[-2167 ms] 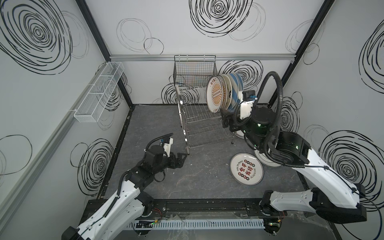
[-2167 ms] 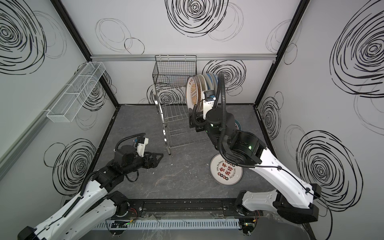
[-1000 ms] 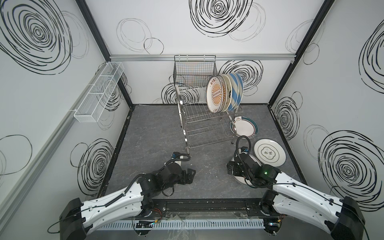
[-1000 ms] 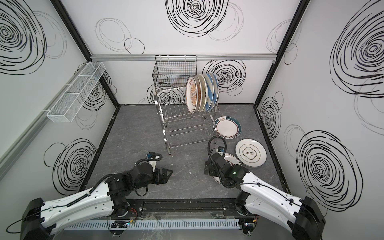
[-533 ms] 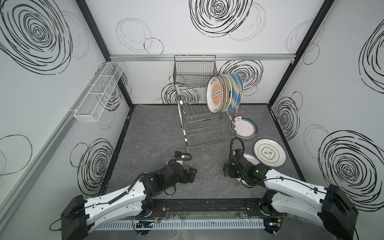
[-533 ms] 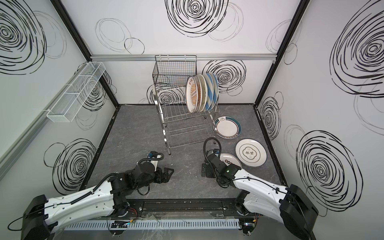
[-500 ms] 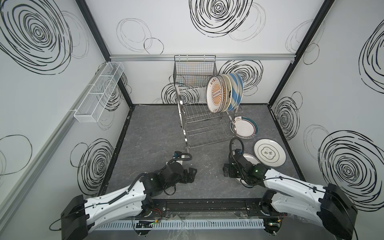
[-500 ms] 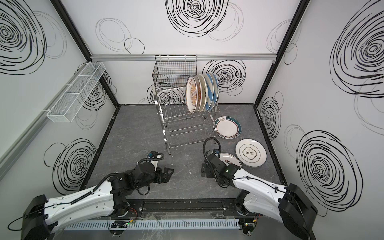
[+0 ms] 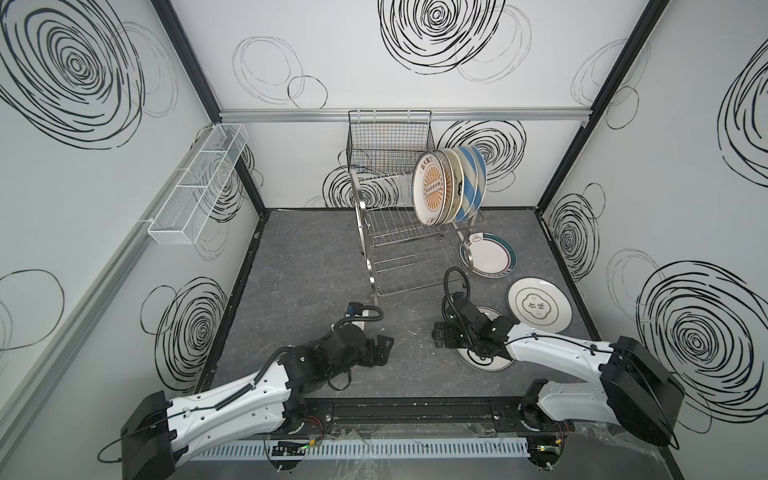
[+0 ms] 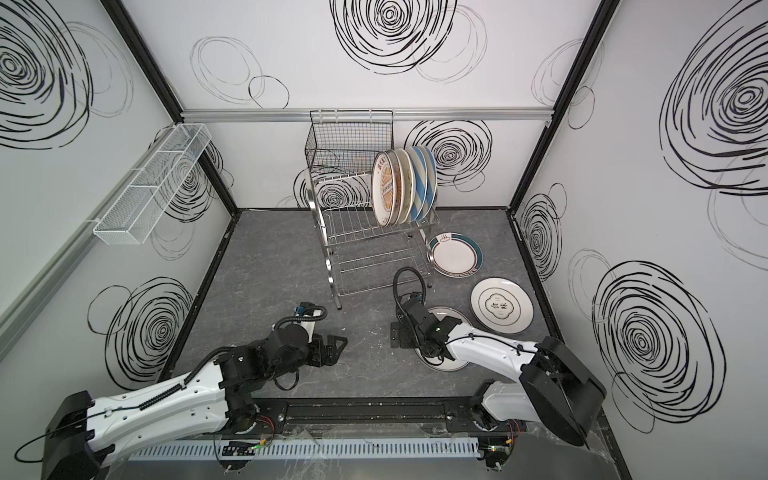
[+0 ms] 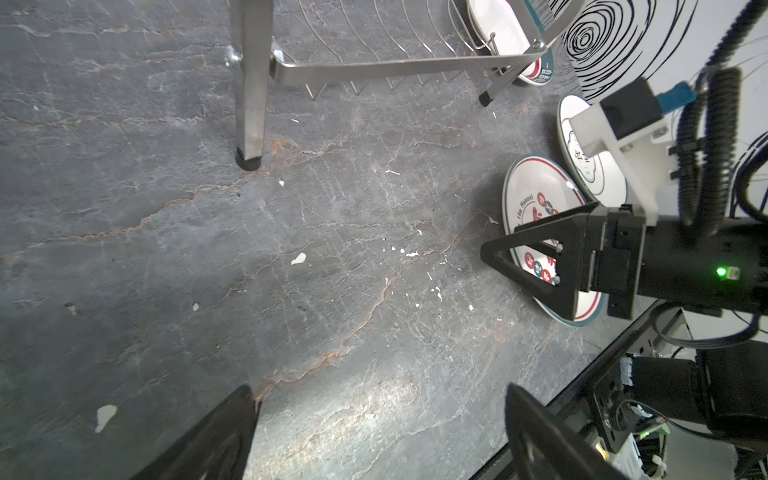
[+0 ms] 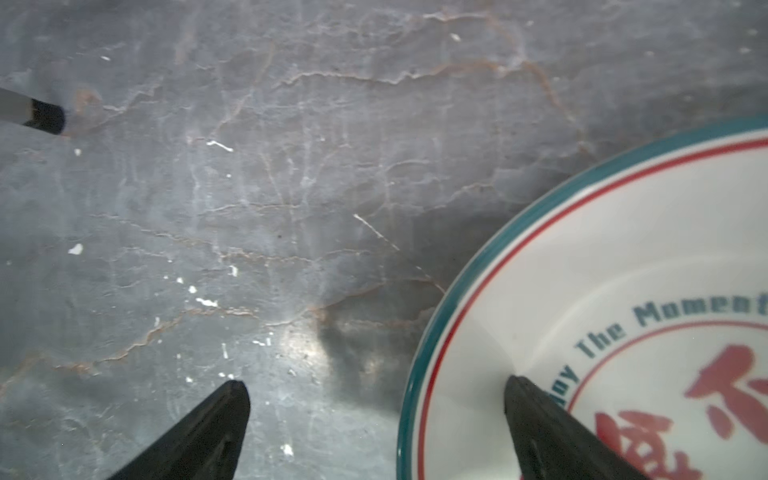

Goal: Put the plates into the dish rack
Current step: 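Drag the red-lettered plate toward the left gripper with the right gripper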

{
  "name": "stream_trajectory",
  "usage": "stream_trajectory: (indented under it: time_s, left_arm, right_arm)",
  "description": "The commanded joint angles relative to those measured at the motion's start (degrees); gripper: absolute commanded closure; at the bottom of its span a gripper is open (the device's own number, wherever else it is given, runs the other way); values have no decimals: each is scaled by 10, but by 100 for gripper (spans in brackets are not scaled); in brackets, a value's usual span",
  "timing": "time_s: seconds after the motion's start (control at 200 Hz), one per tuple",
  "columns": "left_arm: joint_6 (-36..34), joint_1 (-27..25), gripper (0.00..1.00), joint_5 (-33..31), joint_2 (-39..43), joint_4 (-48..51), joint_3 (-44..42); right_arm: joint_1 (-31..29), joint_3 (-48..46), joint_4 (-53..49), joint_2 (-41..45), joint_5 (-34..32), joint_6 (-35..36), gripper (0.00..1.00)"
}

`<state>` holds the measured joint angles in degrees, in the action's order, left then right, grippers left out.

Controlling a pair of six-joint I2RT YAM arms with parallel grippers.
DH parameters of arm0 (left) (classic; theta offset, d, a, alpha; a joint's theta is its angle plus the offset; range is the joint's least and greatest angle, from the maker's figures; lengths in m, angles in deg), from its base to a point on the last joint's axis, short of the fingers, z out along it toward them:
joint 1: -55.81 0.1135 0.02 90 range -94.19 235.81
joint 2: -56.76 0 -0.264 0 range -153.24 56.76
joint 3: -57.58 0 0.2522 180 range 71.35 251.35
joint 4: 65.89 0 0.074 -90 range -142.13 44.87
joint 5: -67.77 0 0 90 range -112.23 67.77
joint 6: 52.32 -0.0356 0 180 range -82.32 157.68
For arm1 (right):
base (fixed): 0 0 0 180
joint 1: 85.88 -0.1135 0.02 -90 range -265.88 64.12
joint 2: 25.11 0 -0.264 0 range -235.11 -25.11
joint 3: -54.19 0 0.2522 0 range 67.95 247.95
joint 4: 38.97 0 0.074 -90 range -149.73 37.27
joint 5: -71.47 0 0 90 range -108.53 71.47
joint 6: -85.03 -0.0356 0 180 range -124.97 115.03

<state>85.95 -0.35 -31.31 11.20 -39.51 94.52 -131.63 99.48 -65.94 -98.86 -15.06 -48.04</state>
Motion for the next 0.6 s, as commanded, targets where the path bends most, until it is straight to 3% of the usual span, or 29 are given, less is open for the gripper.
stream_trajectory:
  time_s: [0.0, 0.17, 0.45, 0.595]
  left_arm:
    - [-5, -2, 4, -14, 11, 5, 6]
    - [-3, -3, 4, -19, 23, 11, 2]
    - [-5, 0, 4, -19, 20, 12, 3]
    - [-3, 0, 4, -26, 29, 24, 3]
  right_arm:
    - [-16, 9, 37, -19, 63, -2, 0]
    - [-46, 17, 109, -45, 94, -22, 0]
    - [-131, 114, 161, -172, 109, -33, 0]
    - [-151, 146, 166, -167, 92, -34, 0]
